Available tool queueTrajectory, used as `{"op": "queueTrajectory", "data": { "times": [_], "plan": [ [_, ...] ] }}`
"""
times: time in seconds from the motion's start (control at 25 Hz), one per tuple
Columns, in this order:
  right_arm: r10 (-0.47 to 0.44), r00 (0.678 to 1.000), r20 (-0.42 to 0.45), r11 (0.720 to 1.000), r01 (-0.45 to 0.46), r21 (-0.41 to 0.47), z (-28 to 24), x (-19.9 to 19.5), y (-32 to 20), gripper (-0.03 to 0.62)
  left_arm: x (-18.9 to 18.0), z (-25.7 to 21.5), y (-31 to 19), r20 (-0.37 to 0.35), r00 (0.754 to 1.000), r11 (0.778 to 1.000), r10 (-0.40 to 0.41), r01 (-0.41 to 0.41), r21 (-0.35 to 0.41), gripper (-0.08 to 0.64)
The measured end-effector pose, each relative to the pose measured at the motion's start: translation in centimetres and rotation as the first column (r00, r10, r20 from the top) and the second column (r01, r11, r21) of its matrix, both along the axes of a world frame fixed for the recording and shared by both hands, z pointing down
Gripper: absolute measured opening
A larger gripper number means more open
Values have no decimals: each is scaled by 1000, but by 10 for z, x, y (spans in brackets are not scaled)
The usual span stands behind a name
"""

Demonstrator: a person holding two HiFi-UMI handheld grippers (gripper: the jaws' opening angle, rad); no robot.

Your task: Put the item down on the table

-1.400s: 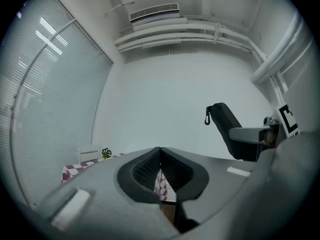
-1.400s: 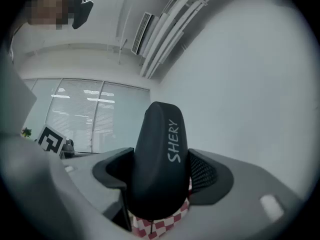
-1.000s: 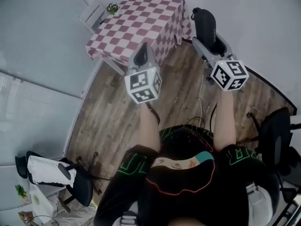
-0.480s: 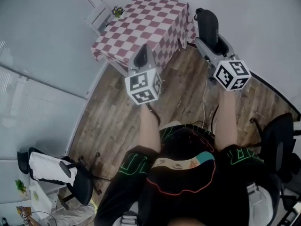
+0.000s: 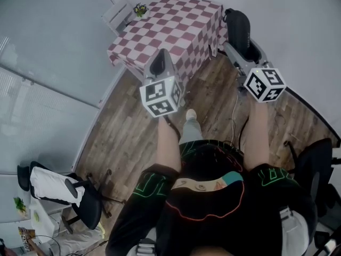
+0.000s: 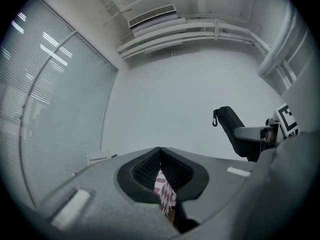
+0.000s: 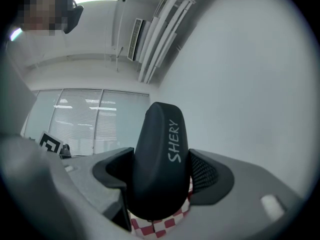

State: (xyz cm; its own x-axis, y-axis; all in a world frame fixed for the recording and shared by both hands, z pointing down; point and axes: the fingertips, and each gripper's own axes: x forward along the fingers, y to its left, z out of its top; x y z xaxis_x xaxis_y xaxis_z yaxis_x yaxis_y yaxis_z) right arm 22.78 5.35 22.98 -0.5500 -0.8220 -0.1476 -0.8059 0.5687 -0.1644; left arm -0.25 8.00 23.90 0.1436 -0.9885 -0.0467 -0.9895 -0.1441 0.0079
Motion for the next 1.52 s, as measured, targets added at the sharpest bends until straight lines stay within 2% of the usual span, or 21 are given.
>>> {"op": "queueTrajectory", "data": {
  "times": [0.28,0.56,1.08,1.36,1.52],
  "plan": [
    [36,999,-14,999,-37,-21,11,-1,-48,341,0,14,-57,-16,999,999,42,-42,-13,9],
    [72,997,-20,993,-74,-96,38,3,-103,341,-15,47,-116,-44,999,994,32,-36,-104,9],
    [44,999,-3,979,-44,-197,86,-60,-211,341,-58,93,-220,-22,999,976,46,-49,-213,9],
    [81,997,3,963,-77,-259,114,-79,-256,341,-77,125,-272,-21,996,954,84,-87,-288,9],
    [103,994,-28,949,-106,-296,129,-83,-273,341,-76,146,-297,-54,992,937,112,-124,-326,9]
  ]
}}
